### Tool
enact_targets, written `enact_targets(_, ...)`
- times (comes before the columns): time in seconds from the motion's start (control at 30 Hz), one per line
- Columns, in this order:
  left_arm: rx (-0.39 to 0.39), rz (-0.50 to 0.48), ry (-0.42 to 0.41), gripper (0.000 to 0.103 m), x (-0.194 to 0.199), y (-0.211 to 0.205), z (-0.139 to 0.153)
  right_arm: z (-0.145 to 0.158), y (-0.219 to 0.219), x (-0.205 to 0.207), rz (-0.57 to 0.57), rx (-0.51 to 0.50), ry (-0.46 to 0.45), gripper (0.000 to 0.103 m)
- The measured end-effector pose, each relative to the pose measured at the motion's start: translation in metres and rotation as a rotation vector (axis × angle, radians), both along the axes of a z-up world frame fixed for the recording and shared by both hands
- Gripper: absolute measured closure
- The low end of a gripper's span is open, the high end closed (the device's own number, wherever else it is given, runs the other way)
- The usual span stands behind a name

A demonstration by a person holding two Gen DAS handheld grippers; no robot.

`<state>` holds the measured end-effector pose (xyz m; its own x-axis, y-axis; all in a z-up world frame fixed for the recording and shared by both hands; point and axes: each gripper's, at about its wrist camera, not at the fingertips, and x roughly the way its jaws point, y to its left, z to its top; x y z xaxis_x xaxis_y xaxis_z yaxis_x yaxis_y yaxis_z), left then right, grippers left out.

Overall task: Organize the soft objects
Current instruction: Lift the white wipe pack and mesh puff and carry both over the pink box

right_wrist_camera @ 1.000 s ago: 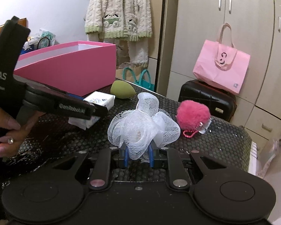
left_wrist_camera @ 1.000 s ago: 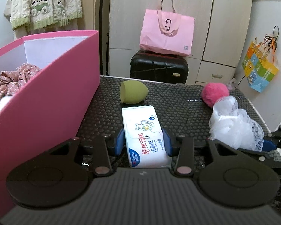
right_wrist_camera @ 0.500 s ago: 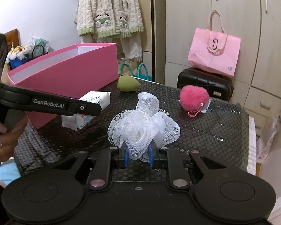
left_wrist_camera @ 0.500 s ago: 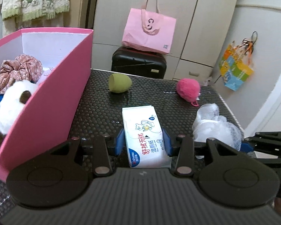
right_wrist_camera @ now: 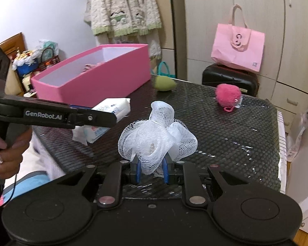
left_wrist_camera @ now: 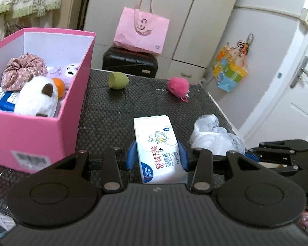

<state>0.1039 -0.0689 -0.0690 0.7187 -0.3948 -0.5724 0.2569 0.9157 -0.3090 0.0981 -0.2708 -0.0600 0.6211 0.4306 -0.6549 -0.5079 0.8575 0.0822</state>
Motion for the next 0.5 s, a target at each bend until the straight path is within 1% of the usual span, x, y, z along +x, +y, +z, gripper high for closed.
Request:
enact_targets(0.1,-0.033,-0.048,0.05,0.062,-0.008,0.012,0.007,0.013,0.011,-0.013,0.035,-0.016,0.0,0.08)
enact_targets(0.2,-0.054,-0.083,0.065,0.062,-0.02,0.022,0.016,0.026,0.021,-0.024,0.072,-0.023,-0.001,0.08)
enact_targets(0.3,-0.048,-0.091,0.038,0.062,-0.034,0.035,0.029,0.039,0.034,-0.034,0.101,-0.018,-0.014,0.08)
enact_targets(0.4,-0.035,-0.075,0.003,0.062,-0.046,0.049,0.042,0.052,0.05,-0.047,0.116,-0.016,-0.08,0.08)
enact_targets(0.5,-0.023,-0.044,-0.046,0.062,-0.055,0.065,0.056,0.062,0.068,-0.051,0.154,-0.005,-0.112,0.08)
